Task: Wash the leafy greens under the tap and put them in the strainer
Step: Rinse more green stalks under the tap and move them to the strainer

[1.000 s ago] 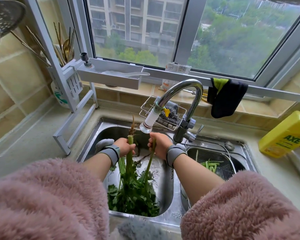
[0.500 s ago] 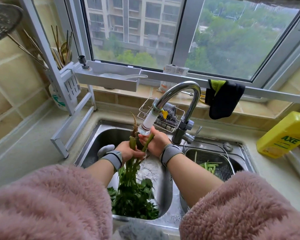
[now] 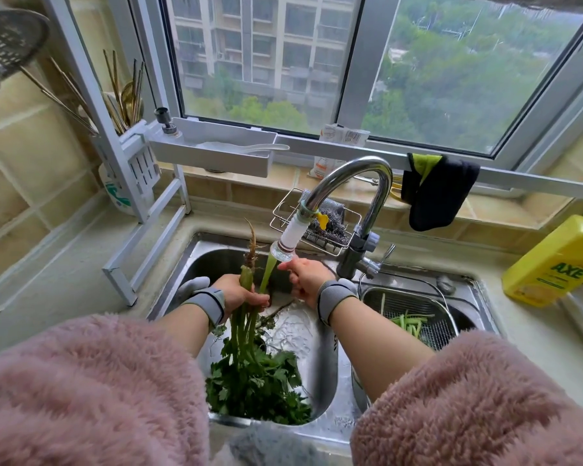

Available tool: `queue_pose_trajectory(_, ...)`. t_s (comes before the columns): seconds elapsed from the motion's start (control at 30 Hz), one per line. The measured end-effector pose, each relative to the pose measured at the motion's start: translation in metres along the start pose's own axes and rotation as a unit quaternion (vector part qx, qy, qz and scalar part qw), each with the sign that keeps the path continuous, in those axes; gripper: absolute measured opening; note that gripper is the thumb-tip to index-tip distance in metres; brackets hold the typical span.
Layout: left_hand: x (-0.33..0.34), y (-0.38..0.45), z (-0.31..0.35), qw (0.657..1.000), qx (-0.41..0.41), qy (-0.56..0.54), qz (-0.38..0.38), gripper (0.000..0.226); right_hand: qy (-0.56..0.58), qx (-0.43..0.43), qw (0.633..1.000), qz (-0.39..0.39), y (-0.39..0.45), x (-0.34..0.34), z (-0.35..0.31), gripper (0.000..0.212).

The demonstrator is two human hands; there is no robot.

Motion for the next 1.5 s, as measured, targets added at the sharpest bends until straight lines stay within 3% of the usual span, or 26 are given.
queue_pose_trajectory(0.07,0.001,0.002,-0.003,1.0,-0.01,-0.002,-0.001,0.024,-0.122,-0.017,0.991,0.042,0.006,-0.015,0.001,0.032)
queue_pose_trajectory(0.13,0.006,0.001,-0.003,1.0,-0.018,0.001,-0.011,0.023,-0.217,-0.006,0.967,0.132,0.005,-0.048,0.01,0.036)
queue_pose_trajectory(0.23,0.012,0.001,0.0,1.0,-0.015,0.016,-0.017,0.016,-0.235,0.09,0.926,0.283,-0.014,-0.118,0.045,0.04)
queue_pose_trajectory(0.33,0.017,0.001,0.005,1.0,-0.011,0.009,-0.021,0.012,-0.237,0.161,0.897,0.336,-0.034,-0.155,0.067,0.05)
queue_pose_trajectory(0.4,0.021,0.0,0.007,1.0,-0.012,0.007,-0.028,0.009,-0.313,0.165,0.871,0.34,-0.036,-0.152,0.058,0.055)
queue_pose_trajectory(0.47,0.023,0.001,0.007,1.0,-0.008,0.009,-0.028,0.009,-0.381,0.067,0.872,0.301,-0.023,-0.123,0.031,0.05)
queue_pose_trajectory(0.57,0.024,0.001,0.007,1.0,-0.006,0.011,-0.028,0.021,-0.245,-0.065,0.951,0.179,-0.01,-0.054,0.003,0.029)
queue_pose_trajectory(0.67,0.024,-0.001,0.007,1.0,-0.008,0.009,-0.029,0.028,-0.034,-0.063,0.997,0.035,-0.013,-0.004,-0.008,0.022)
queue_pose_trajectory(0.73,0.023,0.0,0.005,1.0,-0.012,0.009,-0.027,0.028,-0.007,-0.052,0.999,-0.013,-0.012,0.007,-0.009,0.015)
queue_pose_trajectory(0.83,0.025,0.001,0.004,0.999,-0.017,0.015,-0.03,0.023,-0.05,-0.05,0.997,0.008,-0.001,0.002,-0.004,0.022)
queue_pose_trajectory(1.03,0.025,0.002,0.01,1.0,0.005,0.015,-0.007,0.007,0.108,-0.018,0.994,0.01,-0.003,0.006,0.002,0.022)
queue_pose_trajectory(1.2,0.022,0.006,0.003,0.998,-0.027,-0.051,0.005,0.015,0.066,-0.044,0.997,0.014,0.0,0.004,0.001,0.037)
queue_pose_trajectory(1.33,0.02,0.004,0.003,0.997,-0.019,-0.076,0.026,0.026,0.043,-0.051,0.998,0.004,-0.002,0.004,0.0,0.031)
queue_pose_trajectory(1.5,0.02,0.003,0.007,0.998,0.019,-0.068,0.002,0.006,-0.002,-0.051,0.999,0.001,-0.006,-0.003,0.0,0.035)
Point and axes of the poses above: each hand's wrist, its own y-axis towards the middle knuckle, its own x-axis out of the palm, z = x × y, the point moved 8 cm from there along y, towards the middle knuckle, and after that the axes turned 2 degrees about y, right-handed, at the moved point
